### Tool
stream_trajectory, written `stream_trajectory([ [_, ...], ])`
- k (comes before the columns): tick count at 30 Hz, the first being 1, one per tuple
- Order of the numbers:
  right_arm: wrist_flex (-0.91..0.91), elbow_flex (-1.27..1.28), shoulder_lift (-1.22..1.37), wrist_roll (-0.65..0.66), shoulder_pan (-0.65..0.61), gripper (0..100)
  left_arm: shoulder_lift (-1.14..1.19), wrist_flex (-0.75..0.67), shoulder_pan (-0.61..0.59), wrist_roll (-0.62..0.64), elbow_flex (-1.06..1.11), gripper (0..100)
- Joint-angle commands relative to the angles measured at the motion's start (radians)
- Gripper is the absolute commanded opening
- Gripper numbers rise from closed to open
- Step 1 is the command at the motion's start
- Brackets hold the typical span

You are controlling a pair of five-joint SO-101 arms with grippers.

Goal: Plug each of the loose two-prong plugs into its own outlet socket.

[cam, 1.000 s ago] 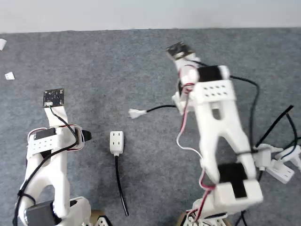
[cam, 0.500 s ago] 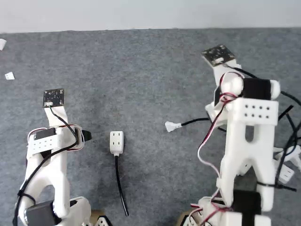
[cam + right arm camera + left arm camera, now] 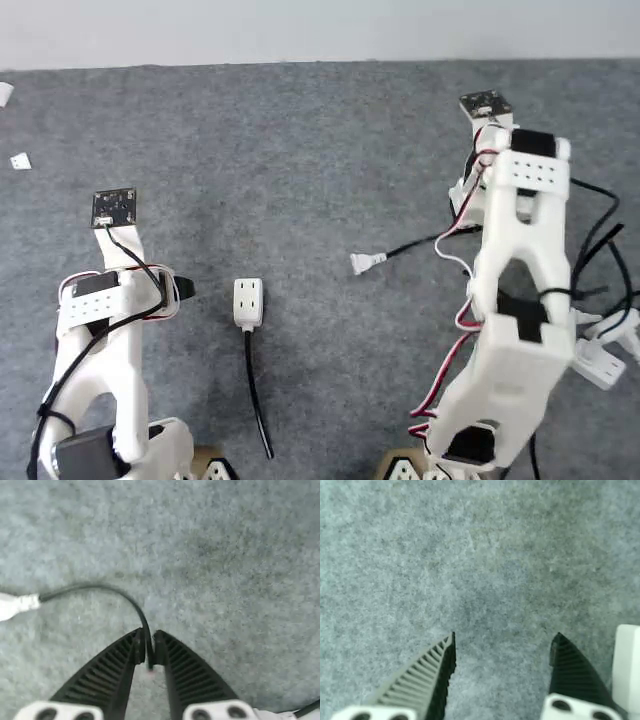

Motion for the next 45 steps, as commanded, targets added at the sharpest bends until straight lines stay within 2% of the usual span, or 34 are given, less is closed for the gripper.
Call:
stream_trajectory([
  [1, 0.056, -0.198, 0.025, -0.161, 0.008, 11.1, -0.006, -0.023, -0.006, -0.008, -0.044, 28],
  [6, 0.145, -0.272, 0.028, -0.652, 0.018, 11.1, -0.006, -0.021, -0.006, -0.009, -0.044, 29],
  [8, 0.193, -0.272, 0.028, -0.767, -0.018, 11.1, -0.006, -0.021, -0.006, -0.011, -0.044, 29],
  [10, 0.232, -0.267, 0.031, -0.827, -0.081, 11.1, -0.006, -0.020, -0.006, -0.021, -0.044, 29],
  [14, 0.263, -0.245, 0.039, -0.902, -0.216, 11.1, -0.006, -0.018, -0.006, -0.052, -0.042, 29],
  [19, 0.156, -0.121, 0.033, -0.942, -0.323, 11.1, -0.006, -0.018, -0.008, -0.055, -0.042, 29],
  [28, -0.188, 0.233, -0.015, -0.942, -0.340, 11.1, -0.006, -0.018, -0.006, -0.057, -0.042, 29],
  [32, -0.214, 0.242, -0.010, -0.997, -0.360, 11.1, -0.006, -0.018, -0.006, -0.057, -0.042, 29],
  [37, -0.248, 0.244, -0.008, -1.003, -0.409, 11.3, -0.006, -0.018, -0.006, -0.057, -0.042, 29],
  [45, -0.280, 0.239, 0.064, -1.003, -0.403, 11.4, -0.006, -0.015, -0.008, -0.057, -0.041, 29],
])
